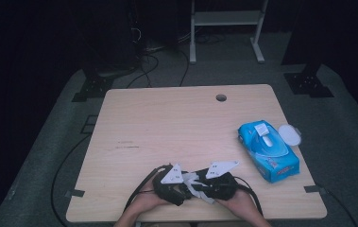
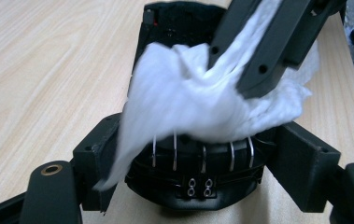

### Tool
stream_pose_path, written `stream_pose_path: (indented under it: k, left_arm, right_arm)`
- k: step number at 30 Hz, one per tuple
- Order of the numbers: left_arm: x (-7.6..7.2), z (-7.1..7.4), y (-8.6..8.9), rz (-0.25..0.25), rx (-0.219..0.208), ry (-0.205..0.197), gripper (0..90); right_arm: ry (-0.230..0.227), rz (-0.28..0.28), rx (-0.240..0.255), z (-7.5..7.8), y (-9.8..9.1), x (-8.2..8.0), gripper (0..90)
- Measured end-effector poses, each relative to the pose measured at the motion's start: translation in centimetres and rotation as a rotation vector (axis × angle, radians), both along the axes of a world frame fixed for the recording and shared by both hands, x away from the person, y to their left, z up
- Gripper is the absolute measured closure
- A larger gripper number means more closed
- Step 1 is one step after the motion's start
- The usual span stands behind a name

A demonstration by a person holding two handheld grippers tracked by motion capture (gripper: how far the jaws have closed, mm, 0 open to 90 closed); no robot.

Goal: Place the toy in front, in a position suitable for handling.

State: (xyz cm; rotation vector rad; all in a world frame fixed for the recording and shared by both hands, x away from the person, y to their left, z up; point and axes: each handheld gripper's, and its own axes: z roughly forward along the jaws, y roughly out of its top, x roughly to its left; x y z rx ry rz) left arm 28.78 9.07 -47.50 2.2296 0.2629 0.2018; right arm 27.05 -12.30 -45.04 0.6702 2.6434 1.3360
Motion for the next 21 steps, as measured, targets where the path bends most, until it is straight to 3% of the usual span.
stream_pose_path:
  k: [3, 5, 7, 11, 14, 18, 21]
  left_arm:
    - [0.0, 0.1, 0.0, -0.005, -0.004, -0.003, 24.6]
    - [0.0, 0.1, 0.0, -0.006, -0.005, 0.000, 24.6]
    - [0.0, 0.1, 0.0, -0.008, -0.004, 0.002, 24.6]
    - [-0.2, 0.1, -0.4, -0.026, -0.005, 0.013, 24.6]
    - [-0.4, 0.1, -0.6, -0.048, -0.001, 0.010, 24.6]
    - [-0.5, 0.1, -0.6, -0.055, -0.004, 0.014, 24.7]
    - [-0.5, 0.1, -0.6, -0.058, -0.011, 0.011, 24.6]
  right_arm:
    - [-0.012, -0.048, 0.000, 0.1, -0.7, 0.4, 81.4]
    - [-0.042, -0.090, -0.043, 0.1, -1.5, 0.7, 81.4]
    - [-0.014, -0.109, -0.032, 0.0, -2.2, 0.8, 81.4]
    - [0.016, -0.043, 0.022, 0.0, -1.4, 0.1, 81.4]
    - [-0.014, -0.012, 0.005, 0.1, 0.1, -0.3, 81.3]
    - [-0.054, -0.073, -0.023, 0.3, -0.3, 0.3, 81.4]
    - [-0.044, -0.134, -0.025, 0.3, -1.4, 0.8, 81.6]
